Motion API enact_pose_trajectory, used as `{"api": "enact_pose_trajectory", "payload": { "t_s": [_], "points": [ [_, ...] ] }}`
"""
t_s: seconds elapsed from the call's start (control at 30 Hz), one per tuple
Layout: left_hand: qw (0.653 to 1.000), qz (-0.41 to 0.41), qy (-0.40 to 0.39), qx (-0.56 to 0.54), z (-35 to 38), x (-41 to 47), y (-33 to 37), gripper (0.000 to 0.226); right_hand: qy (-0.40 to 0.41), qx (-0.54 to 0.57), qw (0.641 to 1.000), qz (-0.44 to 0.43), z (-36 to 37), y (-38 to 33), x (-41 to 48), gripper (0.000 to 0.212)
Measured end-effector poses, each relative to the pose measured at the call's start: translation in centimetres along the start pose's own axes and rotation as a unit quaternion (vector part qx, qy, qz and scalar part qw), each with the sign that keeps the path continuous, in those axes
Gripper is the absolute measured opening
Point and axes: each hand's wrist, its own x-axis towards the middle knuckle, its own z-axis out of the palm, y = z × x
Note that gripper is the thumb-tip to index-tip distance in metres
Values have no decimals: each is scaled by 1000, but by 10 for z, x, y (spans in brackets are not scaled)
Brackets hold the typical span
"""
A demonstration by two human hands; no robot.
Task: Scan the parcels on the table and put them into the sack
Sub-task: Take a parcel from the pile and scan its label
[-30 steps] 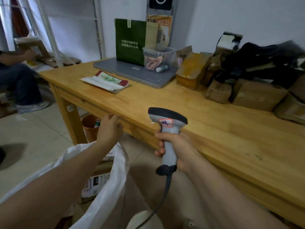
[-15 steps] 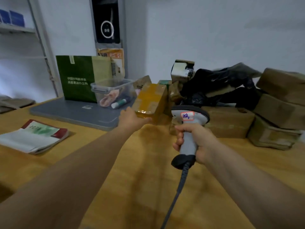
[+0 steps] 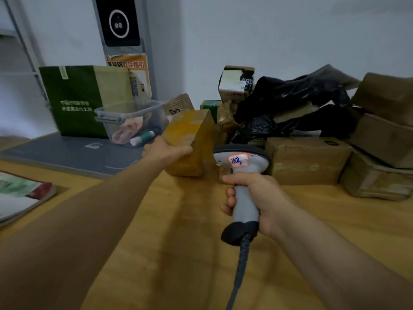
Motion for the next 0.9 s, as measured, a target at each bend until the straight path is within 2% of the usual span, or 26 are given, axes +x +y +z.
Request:
{"api": "enact_pose_trajectory", "payload": {
  "t_s": [0.07,0.2,0.27,0.43,0.47,0.53,0.6,0.63,0.7,0.8,0.83,0.9],
  "points": [
    [997,-20,-38,-62,-16,-28,-7,106,-1,27,999,20,-2,2,-18,12],
    [981,-64,-130,-128,-52,-106,-14,75,5,44,998,50,-2,20,-67,22],
    [972,-91,-159,-146,-70,-146,-20,79,16,53,997,55,-4,35,-92,21],
    [959,-142,-193,-151,-111,-232,-39,73,7,60,994,87,-3,72,-152,24],
    [959,-153,-193,-141,-115,-243,-43,74,4,63,994,89,-2,78,-162,25],
    [976,-143,-135,-97,-118,-256,-49,67,2,63,994,86,-2,88,-179,25],
    [993,-80,-53,-67,-114,-265,-45,57,9,55,996,77,-2,95,-193,22],
    [998,-47,-33,-38,-111,-270,-37,59,14,50,996,71,-3,97,-199,20],
    [998,-18,-31,53,-104,-275,-20,80,19,46,997,60,-5,100,-209,12],
    [970,-5,-77,229,-94,-268,-12,106,20,37,998,48,-9,101,-221,8],
    [964,-10,-88,252,-91,-263,-14,105,19,29,998,43,-11,100,-225,10],
    [967,-18,-79,241,-93,-260,-17,86,14,12,1000,23,-15,98,-232,10]
  ]
}}
